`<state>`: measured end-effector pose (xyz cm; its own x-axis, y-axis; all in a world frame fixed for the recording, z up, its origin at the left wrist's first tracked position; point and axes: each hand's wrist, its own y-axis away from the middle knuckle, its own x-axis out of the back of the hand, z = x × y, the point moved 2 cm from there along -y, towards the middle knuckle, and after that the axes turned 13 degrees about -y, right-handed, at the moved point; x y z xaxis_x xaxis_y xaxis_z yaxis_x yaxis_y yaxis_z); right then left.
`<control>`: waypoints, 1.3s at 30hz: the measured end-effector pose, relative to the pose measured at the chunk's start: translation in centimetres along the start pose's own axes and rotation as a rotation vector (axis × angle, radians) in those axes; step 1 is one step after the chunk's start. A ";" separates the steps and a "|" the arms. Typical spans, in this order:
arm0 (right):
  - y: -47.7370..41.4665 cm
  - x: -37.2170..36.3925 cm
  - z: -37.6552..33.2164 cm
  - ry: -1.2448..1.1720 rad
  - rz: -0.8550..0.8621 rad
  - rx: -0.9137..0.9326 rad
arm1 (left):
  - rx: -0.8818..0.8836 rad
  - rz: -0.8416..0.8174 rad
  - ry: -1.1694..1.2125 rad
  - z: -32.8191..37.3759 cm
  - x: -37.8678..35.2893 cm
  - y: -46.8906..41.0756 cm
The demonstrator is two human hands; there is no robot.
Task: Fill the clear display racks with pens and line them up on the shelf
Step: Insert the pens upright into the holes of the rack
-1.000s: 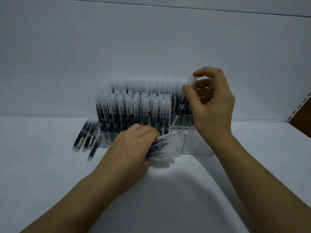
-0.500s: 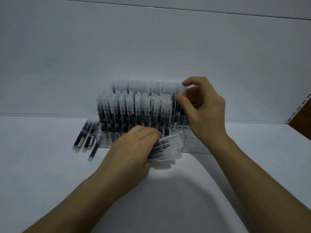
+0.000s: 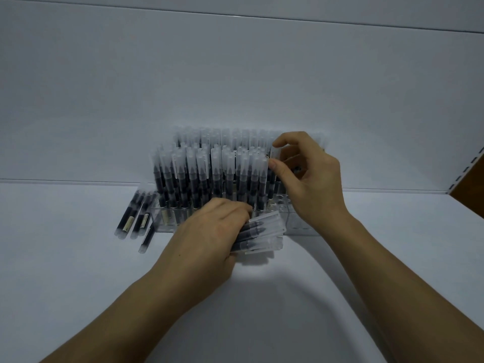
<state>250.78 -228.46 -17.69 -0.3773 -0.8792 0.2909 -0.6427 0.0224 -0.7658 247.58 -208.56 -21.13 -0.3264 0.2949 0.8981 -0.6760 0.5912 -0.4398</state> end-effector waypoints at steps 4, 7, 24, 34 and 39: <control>0.0 0.1 0.3 0.006 -0.009 -0.012 | 0.002 -0.002 -0.005 0.0 -0.1 -0.1; 0.2 0.2 0.1 0.004 0.015 0.000 | 0.012 0.006 0.016 -0.1 0.0 0.0; 1.6 -1.0 -3.7 -0.308 -0.244 -0.026 | 0.442 0.327 0.987 -0.6 2.4 -0.4; 1.3 -0.9 -3.3 -0.619 -0.309 -0.206 | 0.451 0.305 1.100 -0.7 2.0 -0.2; 0.9 -0.4 -3.2 -0.803 -0.182 -0.329 | 0.409 0.354 0.887 -0.7 2.3 -0.2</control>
<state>248.22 -226.58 -16.70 0.2520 -0.9483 -0.1929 -0.8532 -0.1237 -0.5067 247.49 -207.46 -18.97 -0.0587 0.9463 0.3179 -0.8626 0.1123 -0.4932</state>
